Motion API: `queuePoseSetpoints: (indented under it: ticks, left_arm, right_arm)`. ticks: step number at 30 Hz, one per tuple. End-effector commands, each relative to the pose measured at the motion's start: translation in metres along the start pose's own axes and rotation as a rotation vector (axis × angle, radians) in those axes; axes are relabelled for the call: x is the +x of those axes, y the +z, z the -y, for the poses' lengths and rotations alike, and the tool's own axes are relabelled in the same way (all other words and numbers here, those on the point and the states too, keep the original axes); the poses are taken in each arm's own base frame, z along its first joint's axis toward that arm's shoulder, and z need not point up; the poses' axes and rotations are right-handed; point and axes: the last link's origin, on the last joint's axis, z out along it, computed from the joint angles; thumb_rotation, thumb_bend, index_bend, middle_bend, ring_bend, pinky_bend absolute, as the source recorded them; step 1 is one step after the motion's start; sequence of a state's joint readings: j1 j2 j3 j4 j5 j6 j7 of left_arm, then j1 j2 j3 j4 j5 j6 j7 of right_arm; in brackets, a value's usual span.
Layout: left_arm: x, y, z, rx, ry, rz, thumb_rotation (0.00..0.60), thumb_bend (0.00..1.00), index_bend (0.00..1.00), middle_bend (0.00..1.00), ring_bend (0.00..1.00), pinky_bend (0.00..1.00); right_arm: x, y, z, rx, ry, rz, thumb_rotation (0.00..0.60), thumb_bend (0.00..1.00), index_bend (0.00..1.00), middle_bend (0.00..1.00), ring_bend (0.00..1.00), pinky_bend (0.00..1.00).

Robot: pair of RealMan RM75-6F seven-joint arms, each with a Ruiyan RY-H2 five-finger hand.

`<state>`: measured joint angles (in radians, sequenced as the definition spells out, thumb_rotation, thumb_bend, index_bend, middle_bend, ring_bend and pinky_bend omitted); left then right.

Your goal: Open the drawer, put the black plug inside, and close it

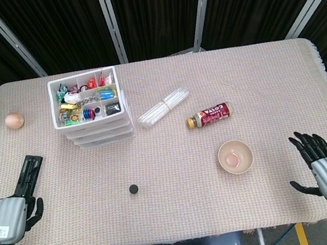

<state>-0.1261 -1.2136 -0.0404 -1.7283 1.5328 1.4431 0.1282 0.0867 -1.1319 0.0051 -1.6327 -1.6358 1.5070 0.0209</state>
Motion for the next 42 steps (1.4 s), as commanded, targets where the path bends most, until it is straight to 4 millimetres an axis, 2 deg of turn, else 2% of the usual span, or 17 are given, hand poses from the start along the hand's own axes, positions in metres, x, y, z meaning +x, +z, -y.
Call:
queuePoseSetpoints:
  ticks: [1, 7, 9, 14, 22, 34, 42]
  left_arm:
    - [-0.015, 0.019, -0.011, 0.07, -0.181, 0.103, 0.6, 0.59, 0.0, 0.96, 0.87, 0.78]
    - [-0.031, 0.044, -0.024, 0.18, -0.417, 0.225, 0.6, 0.6, 0.0, 0.97, 0.88, 0.79]
    - [-0.037, 0.059, -0.03, 0.22, -0.514, 0.253, 0.6, 0.6, 0.0, 0.97, 0.88, 0.8]
    - [-0.047, 0.087, -0.043, 0.264, -0.628, 0.286, 0.6, 0.6, 0.0, 0.98, 0.89, 0.8]
    - [-0.067, 0.117, -0.066, 0.274, -0.743, 0.341, 0.6, 0.6, 0.0, 0.98, 0.89, 0.8]
    - [-0.085, 0.139, -0.089, 0.26, -0.799, 0.382, 0.6, 0.6, 0.03, 0.98, 0.89, 0.8]
    - [-0.09, 0.148, -0.097, 0.27, -0.863, 0.387, 0.6, 0.6, 0.11, 0.98, 0.89, 0.8]
  right_arm:
    - [0.0, 0.0, 0.0, -0.001, -0.002, -0.001, 0.6, 0.08, 0.02, 0.0, 0.0, 0.0]
    - [0.0, 0.0, 0.0, -0.001, -0.002, -0.001, 0.6, 0.08, 0.02, 0.0, 0.0, 0.0]
    - [0.0, 0.0, 0.0, 0.001, -0.002, 0.0, 0.6, 0.08, 0.02, 0.0, 0.0, 0.0]
    - [0.0, 0.0, -0.001, 0.0, -0.001, 0.001, 0.6, 0.08, 0.02, 0.0, 0.0, 0.0]
    - [0.0, 0.0, -0.001, 0.001, 0.002, 0.005, 0.6, 0.08, 0.02, 0.0, 0.0, 0.0]
    - [0.0, 0.0, -0.001, 0.0, 0.008, 0.008, 0.6, 0.08, 0.02, 0.0, 0.0, 0.0]
    - [0.0, 0.0, -0.001, 0.001, 0.009, 0.011, 0.6, 0.08, 0.02, 0.0, 0.0, 0.0]
